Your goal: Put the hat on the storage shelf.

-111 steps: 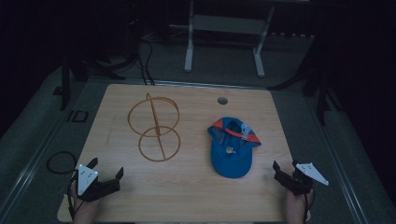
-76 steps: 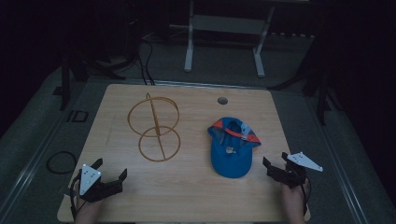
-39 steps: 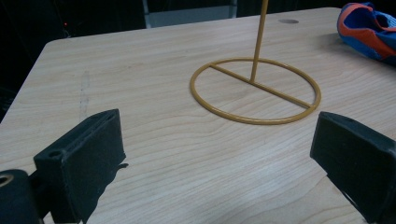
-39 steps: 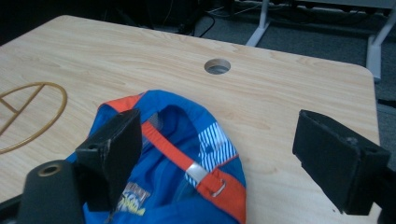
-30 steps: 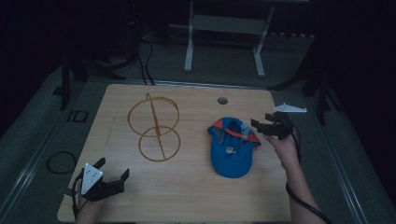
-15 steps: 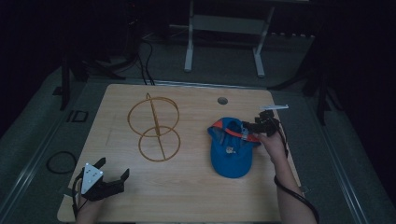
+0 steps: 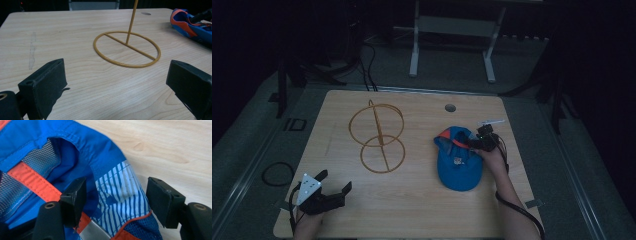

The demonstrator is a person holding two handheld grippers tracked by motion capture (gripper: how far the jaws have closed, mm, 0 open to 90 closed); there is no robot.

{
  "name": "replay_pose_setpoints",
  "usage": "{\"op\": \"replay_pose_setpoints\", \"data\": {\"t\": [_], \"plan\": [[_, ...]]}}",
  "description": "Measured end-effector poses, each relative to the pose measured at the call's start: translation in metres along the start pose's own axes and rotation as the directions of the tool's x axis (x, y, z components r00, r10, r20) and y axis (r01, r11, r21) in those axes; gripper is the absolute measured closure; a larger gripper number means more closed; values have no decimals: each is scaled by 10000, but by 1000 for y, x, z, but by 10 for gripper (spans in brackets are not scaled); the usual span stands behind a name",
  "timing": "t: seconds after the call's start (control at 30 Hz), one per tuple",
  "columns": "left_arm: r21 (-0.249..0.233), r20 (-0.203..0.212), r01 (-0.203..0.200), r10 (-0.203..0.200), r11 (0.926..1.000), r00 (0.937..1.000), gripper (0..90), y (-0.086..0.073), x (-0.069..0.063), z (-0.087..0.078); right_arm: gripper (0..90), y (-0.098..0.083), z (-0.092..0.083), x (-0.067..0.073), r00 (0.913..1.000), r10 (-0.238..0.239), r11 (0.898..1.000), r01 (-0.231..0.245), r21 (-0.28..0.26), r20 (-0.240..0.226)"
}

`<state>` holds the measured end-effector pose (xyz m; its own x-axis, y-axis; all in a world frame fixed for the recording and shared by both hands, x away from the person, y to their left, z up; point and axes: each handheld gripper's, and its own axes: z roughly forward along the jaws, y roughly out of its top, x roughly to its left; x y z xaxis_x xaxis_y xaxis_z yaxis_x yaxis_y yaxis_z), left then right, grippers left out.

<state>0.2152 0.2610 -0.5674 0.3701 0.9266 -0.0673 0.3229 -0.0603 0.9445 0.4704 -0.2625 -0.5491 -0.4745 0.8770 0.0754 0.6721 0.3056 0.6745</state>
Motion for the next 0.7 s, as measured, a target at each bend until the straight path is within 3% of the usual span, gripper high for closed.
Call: {"op": "replay_pose_setpoints", "data": {"t": [0.13,0.27,0.3,0.33,0.47,0.53,0.57,0.7], "plan": [[-120,50,-17,17,9999,10000,31,0,-1,0,375,-4,3,3,9997,-230,9997,229,106,72],[-160,-1,77,-77,9998,10000,28,1,-2,0,442,-5,3,7,9967,-670,9977,663,153,453],[-216,-158,33,-36,9998,9999,28,1,-2,0,499,-6,3,10,9943,-936,9956,932,115,504],[-216,-158,33,-36,9998,9999,28,1,-2,0,499,-6,3,10,9943,-936,9956,932,115,504],[-206,-374,-129,121,9997,9992,28,1,-3,0,658,-7,3,14,9935,-1080,9941,1083,-52,347],[-194,-327,47,-53,9998,9995,28,1,-3,0,693,-7,3,15,9928,-1160,9932,1162,-56,312],[-170,-239,174,-178,9997,9996,28,2,-2,0,767,-6,3,17,9914,-1295,9916,1296,-36,196],[-65,-392,-182,180,9998,9991,28,0,-3,0,824,-5,5,20,9899,-1409,9900,1409,26,149]]}}
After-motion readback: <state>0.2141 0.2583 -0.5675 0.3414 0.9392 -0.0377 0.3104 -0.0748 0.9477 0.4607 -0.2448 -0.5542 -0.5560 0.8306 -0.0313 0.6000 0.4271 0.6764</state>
